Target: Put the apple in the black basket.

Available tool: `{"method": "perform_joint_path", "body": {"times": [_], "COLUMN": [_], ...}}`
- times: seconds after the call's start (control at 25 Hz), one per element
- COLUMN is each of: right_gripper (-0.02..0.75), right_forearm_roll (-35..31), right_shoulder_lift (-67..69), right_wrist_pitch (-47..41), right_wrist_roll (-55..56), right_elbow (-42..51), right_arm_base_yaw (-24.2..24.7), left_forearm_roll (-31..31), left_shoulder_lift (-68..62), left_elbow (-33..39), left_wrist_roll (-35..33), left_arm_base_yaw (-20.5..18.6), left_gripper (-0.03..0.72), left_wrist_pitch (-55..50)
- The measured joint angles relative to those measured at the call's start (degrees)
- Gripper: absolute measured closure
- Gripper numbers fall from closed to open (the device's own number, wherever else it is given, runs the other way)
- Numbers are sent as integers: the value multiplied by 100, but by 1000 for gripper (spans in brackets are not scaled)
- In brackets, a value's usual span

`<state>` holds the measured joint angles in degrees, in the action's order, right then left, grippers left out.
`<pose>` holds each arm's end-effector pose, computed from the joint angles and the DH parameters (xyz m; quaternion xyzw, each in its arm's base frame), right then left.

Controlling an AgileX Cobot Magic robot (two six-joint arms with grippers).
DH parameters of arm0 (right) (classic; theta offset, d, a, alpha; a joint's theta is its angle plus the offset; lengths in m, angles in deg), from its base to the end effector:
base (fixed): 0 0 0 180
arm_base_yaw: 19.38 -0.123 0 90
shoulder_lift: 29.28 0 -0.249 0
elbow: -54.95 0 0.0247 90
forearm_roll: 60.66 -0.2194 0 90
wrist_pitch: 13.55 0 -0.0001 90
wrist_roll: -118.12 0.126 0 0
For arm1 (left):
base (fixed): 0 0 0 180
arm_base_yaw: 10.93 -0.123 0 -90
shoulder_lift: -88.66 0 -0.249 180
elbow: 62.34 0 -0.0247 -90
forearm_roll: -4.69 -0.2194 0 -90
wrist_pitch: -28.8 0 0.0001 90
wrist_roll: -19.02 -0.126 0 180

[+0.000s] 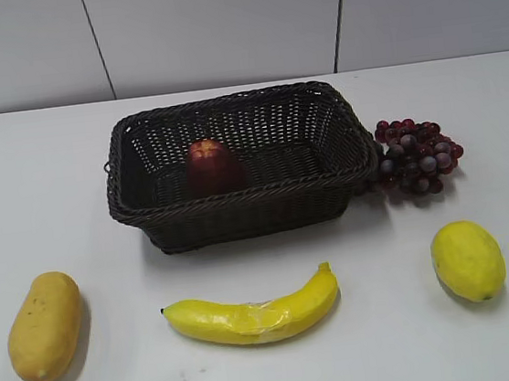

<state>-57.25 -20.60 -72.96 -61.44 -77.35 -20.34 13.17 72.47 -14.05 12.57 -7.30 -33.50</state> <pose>0.0363 -0.0058 0.2479 -0.0031 0.8467 -0.0233 0.5316 0.0474 -0.0195 0.2348 0.0769 0.8883 -0.0629 0.4484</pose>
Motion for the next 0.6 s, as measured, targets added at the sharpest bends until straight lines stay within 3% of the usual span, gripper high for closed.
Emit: {"method": "perform_joint_path", "body": {"times": [0.6], "right_gripper": [167], "right_forearm_roll": [0], "right_shoulder_lift": [0], "right_wrist_pitch": [0], "right_wrist_roll": [-7], "right_elbow": [0], "right_arm_base_yaw": [0], "left_forearm_roll": [16], "left_shoulder_lift": [752], "left_elbow": [7], "left_wrist_roll": [0], "left_arm_base_yaw": [-20], "left_gripper": [99], "left_wrist_pitch": [6]}}
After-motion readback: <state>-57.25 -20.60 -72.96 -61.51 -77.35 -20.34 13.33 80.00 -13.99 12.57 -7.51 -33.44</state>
